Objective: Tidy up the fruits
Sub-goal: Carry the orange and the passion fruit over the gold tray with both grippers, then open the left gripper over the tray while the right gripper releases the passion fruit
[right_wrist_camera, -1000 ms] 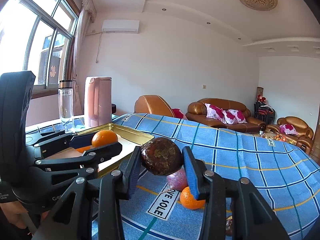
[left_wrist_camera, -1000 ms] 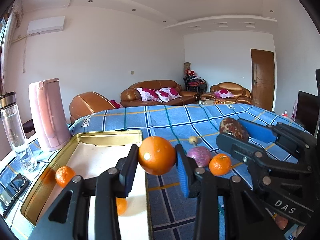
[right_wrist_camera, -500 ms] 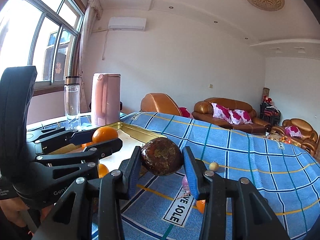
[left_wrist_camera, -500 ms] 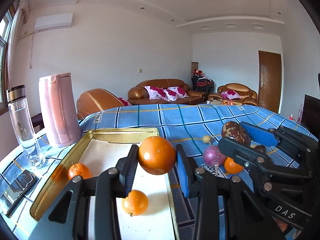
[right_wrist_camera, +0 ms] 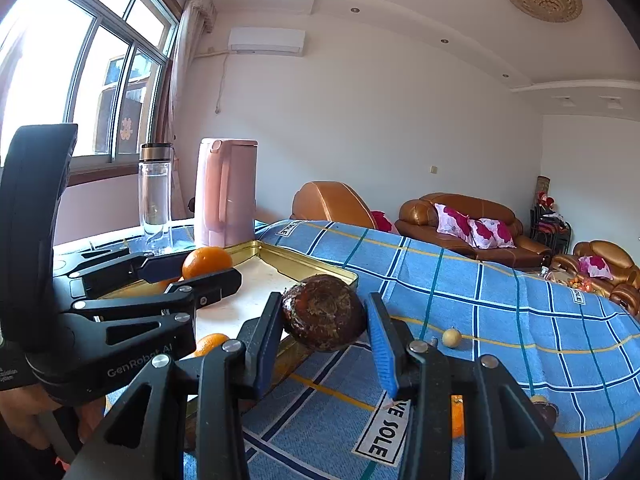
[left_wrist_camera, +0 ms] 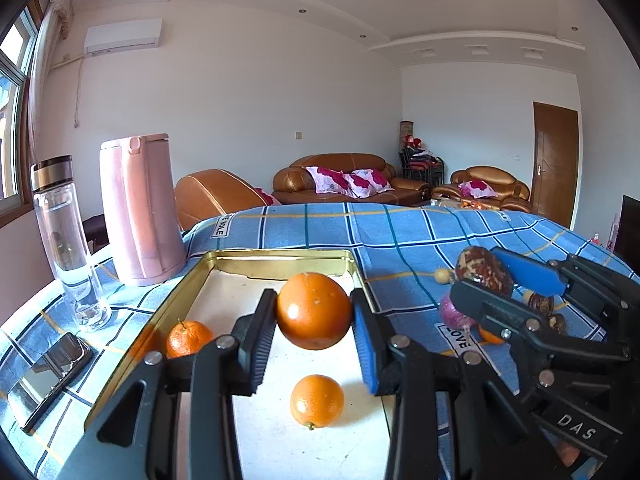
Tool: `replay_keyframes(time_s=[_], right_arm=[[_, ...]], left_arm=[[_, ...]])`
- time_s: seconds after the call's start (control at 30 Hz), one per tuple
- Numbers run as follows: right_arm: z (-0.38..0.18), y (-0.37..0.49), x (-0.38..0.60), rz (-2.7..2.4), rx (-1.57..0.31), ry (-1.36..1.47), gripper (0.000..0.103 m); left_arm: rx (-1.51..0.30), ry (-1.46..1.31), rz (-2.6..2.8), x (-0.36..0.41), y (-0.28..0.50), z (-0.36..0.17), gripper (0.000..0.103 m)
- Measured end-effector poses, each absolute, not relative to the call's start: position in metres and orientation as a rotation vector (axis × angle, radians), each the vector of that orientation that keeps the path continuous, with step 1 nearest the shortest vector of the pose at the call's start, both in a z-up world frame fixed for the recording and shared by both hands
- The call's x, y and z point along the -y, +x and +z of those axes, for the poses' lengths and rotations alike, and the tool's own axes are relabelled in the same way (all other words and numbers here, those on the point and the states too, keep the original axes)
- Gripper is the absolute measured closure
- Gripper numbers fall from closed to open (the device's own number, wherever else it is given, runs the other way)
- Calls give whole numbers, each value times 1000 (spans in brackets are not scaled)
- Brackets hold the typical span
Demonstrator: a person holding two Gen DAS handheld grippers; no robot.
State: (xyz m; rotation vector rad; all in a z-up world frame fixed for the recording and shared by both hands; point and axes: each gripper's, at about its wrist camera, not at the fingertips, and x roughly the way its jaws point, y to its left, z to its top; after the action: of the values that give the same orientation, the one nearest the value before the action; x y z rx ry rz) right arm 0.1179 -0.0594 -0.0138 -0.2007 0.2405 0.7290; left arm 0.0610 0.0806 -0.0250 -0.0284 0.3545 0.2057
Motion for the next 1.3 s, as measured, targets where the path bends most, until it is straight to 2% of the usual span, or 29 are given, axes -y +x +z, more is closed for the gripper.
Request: replay_keyframes(time_s=[0.83, 1.3], right_arm=[[-21, 118, -11, 812, -296, -329, 60], [-32, 139, -32, 861, -430, -358, 60]], left_arm=[[-503, -65, 289, -144, 64, -37, 65], [-599, -58, 289, -159, 71, -46, 65]])
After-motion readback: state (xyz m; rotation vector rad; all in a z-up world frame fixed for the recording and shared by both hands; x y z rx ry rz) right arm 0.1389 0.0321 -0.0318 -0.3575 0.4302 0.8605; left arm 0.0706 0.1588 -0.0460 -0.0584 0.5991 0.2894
